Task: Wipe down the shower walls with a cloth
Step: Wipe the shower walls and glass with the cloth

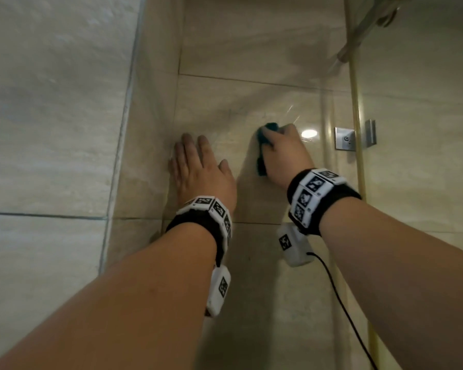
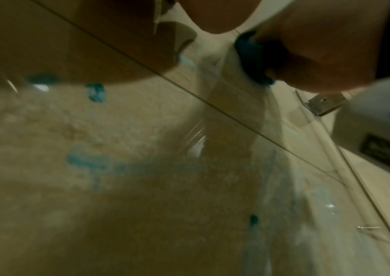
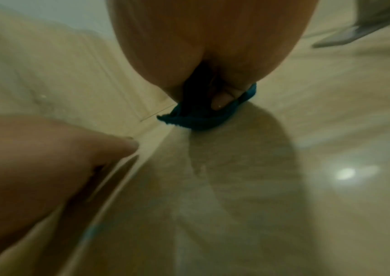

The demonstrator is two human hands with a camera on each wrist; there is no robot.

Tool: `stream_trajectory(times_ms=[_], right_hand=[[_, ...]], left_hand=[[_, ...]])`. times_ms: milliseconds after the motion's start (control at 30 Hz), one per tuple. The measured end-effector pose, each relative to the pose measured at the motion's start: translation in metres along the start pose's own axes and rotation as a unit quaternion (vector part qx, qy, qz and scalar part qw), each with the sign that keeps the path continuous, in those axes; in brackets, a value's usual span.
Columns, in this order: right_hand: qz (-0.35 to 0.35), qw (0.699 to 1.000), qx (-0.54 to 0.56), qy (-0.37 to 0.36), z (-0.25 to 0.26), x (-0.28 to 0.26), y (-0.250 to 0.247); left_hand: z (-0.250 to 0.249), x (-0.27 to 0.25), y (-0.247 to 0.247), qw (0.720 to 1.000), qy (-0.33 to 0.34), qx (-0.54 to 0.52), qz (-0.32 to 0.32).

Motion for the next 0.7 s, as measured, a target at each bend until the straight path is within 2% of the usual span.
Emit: stream_trajectory(times_ms=[167,333,433,533,633,700], right_hand=[[0.080,0.992,-0.029,-0.098,0.047,0.042,0.033],[0.074,0.986,-0.076,-0.126,0.041,0.052,0.032],[0.000,0.992,-0.079,-0.097,0.011,0.050,0.016],[-0.072,0.993,-0.091,-0.019,-0.027,0.043,-0.004],[-0.082,0.989,-0.104,0.069,-0.046,0.035,-0.016],[-0.083,0.987,-0.105,0.089,-0.042,0.041,-0.013]], left_hand=[[0.004,0.007,-0.004,0.999,0.003,0.006,0.033],[0.003,0.007,-0.005,0.999,-0.003,0.001,0.032],[0.000,0.002,-0.005,1.000,-0.005,0.000,0.026],[0.000,0.002,-0.005,0.999,-0.007,0.011,0.039],[0.001,0.001,-0.005,0.999,-0.002,0.014,0.036],[0.001,0.000,-0.004,0.999,0.000,0.018,0.034]])
Point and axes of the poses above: each hand's wrist, its own x-axis towards the middle knuckle, its own y-axis out of the palm, z = x × y, the point moved 1 cm from there along x, towards the middle knuckle, and after that the axes turned 12 degrees about -y, right-handed, at the moved point
